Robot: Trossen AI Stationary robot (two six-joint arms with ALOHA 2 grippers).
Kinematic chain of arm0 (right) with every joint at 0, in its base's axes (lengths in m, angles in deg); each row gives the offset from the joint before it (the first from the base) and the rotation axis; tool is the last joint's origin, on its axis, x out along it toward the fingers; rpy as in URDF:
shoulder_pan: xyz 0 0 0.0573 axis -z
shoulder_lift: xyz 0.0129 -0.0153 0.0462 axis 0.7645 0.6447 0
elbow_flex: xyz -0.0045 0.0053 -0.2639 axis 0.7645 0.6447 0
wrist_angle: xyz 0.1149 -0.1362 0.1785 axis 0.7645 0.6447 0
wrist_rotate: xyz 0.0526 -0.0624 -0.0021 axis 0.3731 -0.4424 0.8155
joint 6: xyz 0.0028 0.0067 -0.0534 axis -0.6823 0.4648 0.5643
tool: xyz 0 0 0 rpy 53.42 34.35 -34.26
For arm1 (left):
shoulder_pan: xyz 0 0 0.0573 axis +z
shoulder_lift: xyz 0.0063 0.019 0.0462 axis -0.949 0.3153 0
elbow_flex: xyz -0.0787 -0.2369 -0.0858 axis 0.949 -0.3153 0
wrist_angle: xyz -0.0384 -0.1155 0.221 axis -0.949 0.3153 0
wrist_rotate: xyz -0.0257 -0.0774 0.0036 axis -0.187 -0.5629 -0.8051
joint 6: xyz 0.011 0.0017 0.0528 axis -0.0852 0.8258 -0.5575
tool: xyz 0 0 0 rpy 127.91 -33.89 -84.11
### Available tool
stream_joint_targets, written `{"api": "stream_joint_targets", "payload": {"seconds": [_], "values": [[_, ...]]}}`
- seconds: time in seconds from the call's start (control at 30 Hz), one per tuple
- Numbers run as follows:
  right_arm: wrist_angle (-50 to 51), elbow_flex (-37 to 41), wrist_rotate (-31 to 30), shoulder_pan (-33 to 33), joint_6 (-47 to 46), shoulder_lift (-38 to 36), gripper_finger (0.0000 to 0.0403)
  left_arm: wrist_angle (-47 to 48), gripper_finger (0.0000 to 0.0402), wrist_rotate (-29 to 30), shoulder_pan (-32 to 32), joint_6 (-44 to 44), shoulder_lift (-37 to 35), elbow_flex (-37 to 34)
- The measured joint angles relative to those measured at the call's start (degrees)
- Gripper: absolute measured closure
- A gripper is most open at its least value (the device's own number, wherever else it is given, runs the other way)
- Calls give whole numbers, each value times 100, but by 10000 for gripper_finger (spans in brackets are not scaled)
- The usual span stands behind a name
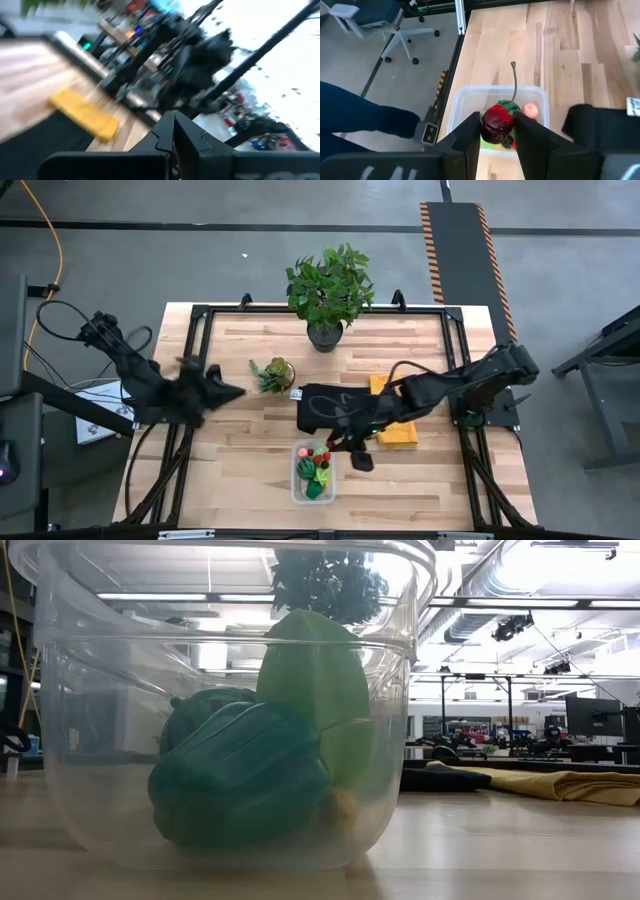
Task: Pick and placing Produce into tupperware
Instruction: Put the red cherry into the bin
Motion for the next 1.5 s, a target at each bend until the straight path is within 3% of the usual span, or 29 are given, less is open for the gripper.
{"api": "stream_joint_targets", "payload": {"seconds": [0.27,0.4,0.5,0.63,0.97,1.17,1.5], "values": [[-20,-601,-92,2,-275,577,302,-993,401,-545,-6,-2235,-1535,16],[-105,-609,-123,2,-521,636,302,-1336,401,-986,0,-3661,-1664,6],[-82,-607,-187,2,-682,655,302,-1386,401,-976,2,-4409,-1662,4],[-101,-607,-374,2,-806,655,302,-1385,401,-754,6,-4664,-1748,0],[-103,-599,-380,161,-907,685,302,-1318,401,-933,2,-5032,-2677,4],[-94,-599,-379,264,-848,685,302,-650,401,-717,2,-4802,-2770,2],[-79,-599,-378,372,-744,685,302,-612,401,-366,2,-4798,-2924,-2]]}}
